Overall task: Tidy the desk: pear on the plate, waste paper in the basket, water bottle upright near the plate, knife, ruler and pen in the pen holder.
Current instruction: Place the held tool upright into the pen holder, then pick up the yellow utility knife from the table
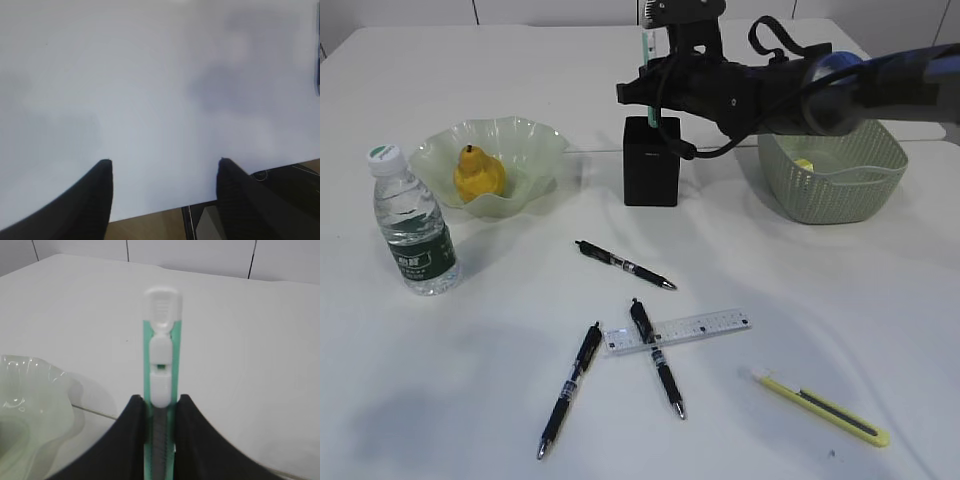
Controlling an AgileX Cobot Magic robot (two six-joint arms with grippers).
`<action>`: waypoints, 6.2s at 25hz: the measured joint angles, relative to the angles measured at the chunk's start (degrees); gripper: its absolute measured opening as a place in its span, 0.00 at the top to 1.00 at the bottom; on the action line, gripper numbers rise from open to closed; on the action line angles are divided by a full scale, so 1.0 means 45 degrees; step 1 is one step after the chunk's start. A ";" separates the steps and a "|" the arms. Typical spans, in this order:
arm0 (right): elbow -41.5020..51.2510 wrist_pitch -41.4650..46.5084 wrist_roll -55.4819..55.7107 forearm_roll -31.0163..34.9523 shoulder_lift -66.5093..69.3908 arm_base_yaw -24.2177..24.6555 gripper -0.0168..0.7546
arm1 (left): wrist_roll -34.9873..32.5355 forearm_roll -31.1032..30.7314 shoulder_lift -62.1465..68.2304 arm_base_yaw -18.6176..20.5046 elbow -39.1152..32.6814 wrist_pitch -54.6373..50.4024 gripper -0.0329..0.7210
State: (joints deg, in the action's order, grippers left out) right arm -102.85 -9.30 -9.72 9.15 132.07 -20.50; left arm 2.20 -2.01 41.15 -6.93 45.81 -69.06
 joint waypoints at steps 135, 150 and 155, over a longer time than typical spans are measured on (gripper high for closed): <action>0.7924 1.4275 -0.7081 0.0380 -0.6851 0.0231 0.45 | 0.0000 -0.0490 0.0000 0.0000 0.0000 -0.0035 0.38; 0.8003 1.4542 -0.7183 0.0717 -0.5597 0.0231 0.45 | 0.0000 -0.0962 0.0000 0.0000 0.0000 -0.0035 0.38; 0.8671 1.4044 -0.7310 0.0694 -0.5597 0.0231 0.45 | 0.0000 -0.0989 0.0000 0.0000 0.0000 -0.0035 0.38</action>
State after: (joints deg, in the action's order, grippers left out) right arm -63.83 53.90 -42.61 12.28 106.88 -19.46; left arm 2.20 -6.46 41.15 -6.93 45.81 -69.22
